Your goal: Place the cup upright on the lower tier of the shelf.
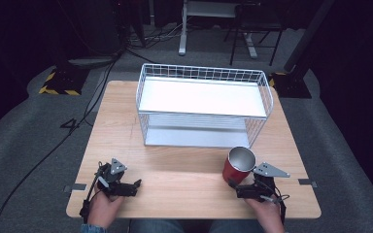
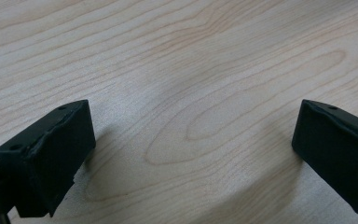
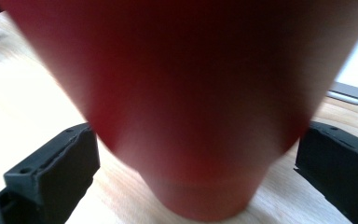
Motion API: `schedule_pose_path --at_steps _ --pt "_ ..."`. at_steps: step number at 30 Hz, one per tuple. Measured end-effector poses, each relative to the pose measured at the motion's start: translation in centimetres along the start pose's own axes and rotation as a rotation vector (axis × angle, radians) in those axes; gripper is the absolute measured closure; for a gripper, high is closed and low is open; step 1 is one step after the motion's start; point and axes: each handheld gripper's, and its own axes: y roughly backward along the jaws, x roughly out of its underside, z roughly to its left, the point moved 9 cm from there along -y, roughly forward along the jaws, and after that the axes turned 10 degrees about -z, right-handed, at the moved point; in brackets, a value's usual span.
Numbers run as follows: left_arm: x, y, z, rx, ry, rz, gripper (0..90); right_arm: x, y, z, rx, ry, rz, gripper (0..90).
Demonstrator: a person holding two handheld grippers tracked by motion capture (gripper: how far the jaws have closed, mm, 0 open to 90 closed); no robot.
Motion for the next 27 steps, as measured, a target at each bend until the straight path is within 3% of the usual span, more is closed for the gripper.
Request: schedule_pose_path --at_steps 10,13,15,22,27 --pt "0.0 0.0 0.0 0.000 0.000 0.000 0.0 0.2 -1.1 -0.4 0.045 -0.009 -0.027 5.9" --pt "0.0 0.0 0.0 0.000 0.001 0.001 0.0 0.0 -1.3 -0.1 0.021 -0.008 -0.033 7.9" --pt "0.0 0.0 0.0 0.000 0.000 0.000 0.0 0.1 -1.4 0.0 0.024 0.006 -0.026 14.0" --pt "0.0 0.0 0.0 0.000 0.000 0.000 0.0 0.1 -1.4 0.1 0.047 0.060 -0.031 16.6" --pt "0.0 0.0 0.0 0.000 0.000 0.000 0.0 0.0 -1.4 0.1 0.051 0.072 -0.035 17.0"
